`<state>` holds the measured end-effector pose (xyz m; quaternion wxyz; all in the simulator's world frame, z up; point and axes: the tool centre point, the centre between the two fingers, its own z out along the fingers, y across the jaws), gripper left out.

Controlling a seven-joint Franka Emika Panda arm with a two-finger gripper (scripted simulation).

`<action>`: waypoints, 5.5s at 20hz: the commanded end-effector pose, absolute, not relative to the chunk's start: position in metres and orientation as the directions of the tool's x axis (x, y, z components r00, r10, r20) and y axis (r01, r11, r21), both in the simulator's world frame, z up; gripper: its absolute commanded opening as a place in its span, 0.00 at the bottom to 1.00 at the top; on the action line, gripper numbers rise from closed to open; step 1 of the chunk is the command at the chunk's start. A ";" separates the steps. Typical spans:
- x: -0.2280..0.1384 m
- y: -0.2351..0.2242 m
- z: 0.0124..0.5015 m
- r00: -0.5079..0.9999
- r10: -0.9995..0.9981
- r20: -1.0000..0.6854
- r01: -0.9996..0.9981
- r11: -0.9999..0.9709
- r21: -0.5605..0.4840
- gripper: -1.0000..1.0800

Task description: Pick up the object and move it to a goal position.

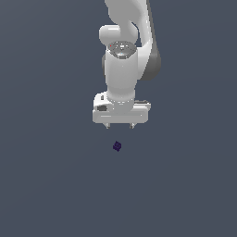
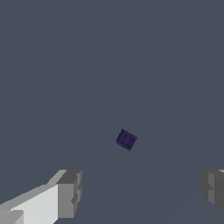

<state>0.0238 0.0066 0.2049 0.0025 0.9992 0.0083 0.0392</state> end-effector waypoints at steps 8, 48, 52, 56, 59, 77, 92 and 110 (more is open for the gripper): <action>0.021 -0.006 0.205 0.997 0.014 0.074 0.013 -1.000 0.023 0.96; 0.024 -0.006 0.075 0.884 -0.468 0.002 -0.468 -0.884 0.000 0.96; 0.024 -0.006 0.072 0.878 -0.479 0.000 -0.479 -0.878 0.000 0.96; 0.024 -0.006 0.069 0.880 -0.474 0.000 -0.474 -0.880 0.000 0.96; 0.023 -0.006 0.059 0.880 -0.476 0.000 -0.476 -0.880 0.000 0.96; 0.024 -0.006 0.022 0.878 -0.479 0.000 -0.479 -0.878 0.000 0.00; 0.013 -0.001 0.048 0.878 -0.479 0.000 -0.479 -0.878 0.000 0.00; -0.042 0.025 0.190 0.878 -0.479 -0.001 -0.479 -0.878 0.000 0.00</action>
